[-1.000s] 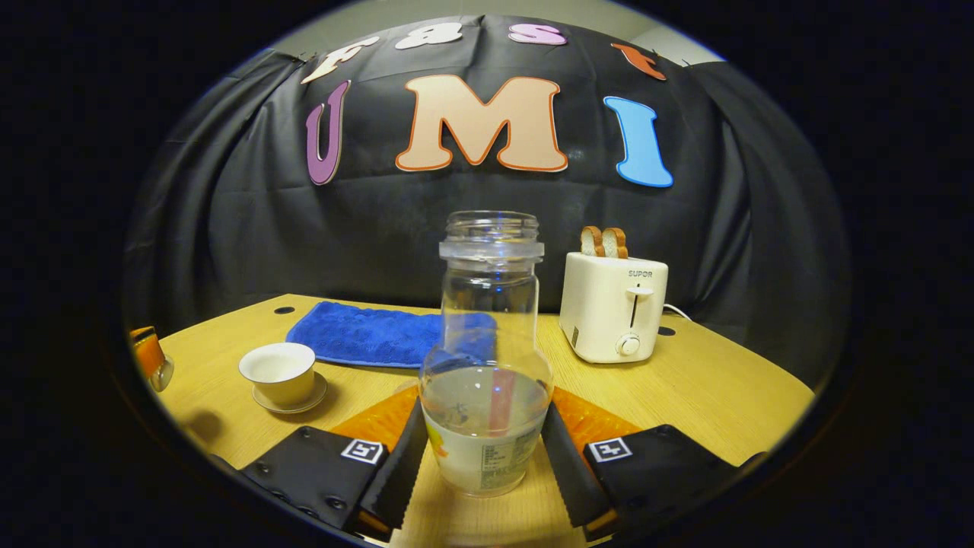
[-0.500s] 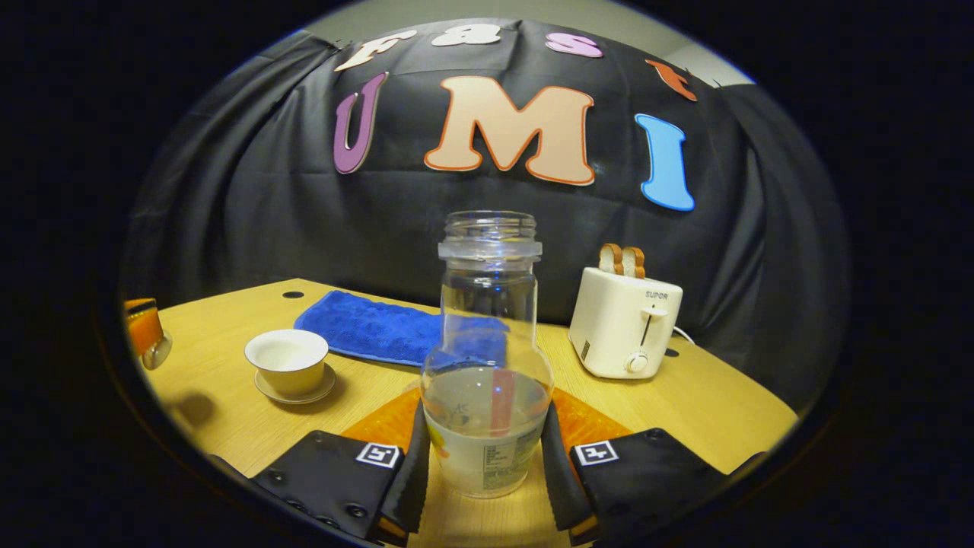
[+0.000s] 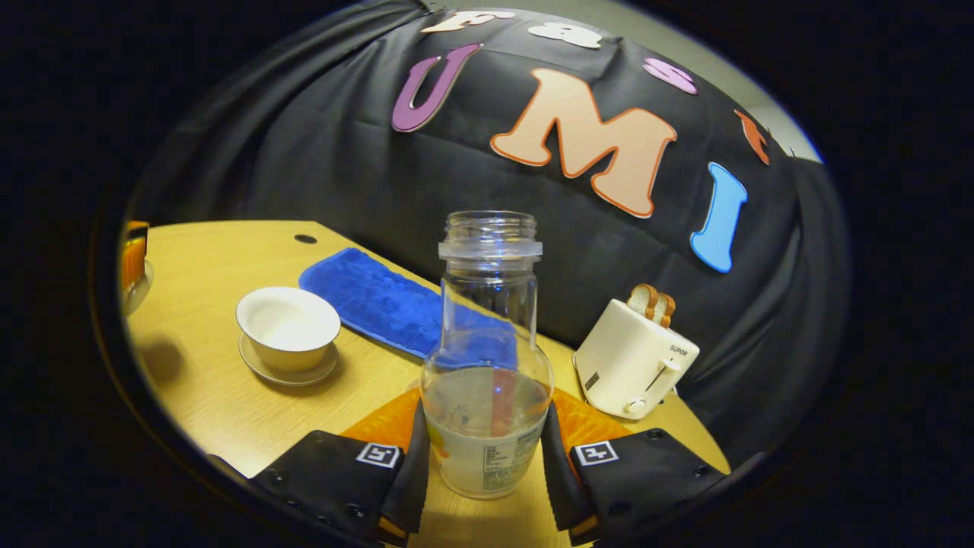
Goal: Open the teacup lid with one hand, grasp the water bottle and pour water into the teacup with the other hand; after pouring, place the water bottle on the coaster and then close the teacup lid.
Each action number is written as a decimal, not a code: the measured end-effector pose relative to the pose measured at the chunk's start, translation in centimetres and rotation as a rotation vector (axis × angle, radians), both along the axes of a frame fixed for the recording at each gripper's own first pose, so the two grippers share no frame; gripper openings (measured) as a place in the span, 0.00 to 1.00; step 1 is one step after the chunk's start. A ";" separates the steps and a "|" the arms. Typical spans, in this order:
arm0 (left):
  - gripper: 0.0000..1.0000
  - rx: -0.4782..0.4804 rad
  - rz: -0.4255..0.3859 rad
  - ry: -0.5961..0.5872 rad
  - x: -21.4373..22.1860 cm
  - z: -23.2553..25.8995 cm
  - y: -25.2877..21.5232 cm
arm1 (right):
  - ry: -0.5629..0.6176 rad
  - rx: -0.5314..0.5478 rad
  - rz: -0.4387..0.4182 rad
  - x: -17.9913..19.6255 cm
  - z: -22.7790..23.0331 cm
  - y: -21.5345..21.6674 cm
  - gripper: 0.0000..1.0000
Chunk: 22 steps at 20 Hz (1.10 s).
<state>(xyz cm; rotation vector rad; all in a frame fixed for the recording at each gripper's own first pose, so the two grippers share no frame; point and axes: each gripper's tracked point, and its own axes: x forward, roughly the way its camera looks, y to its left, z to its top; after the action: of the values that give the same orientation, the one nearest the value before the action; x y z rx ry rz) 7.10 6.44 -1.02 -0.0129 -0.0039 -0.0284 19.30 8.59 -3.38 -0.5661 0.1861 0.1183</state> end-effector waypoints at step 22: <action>0.19 0.000 0.012 0.001 0.6 -0.2 3.4 | -0.086 -0.969 0.175 1.7 -0.5 5.0 0.67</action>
<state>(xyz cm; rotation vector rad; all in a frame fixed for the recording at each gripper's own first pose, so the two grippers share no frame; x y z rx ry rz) 7.74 9.83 -1.22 -0.0132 -0.0034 -0.0163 21.02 13.56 -3.93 -1.5514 0.0994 0.1719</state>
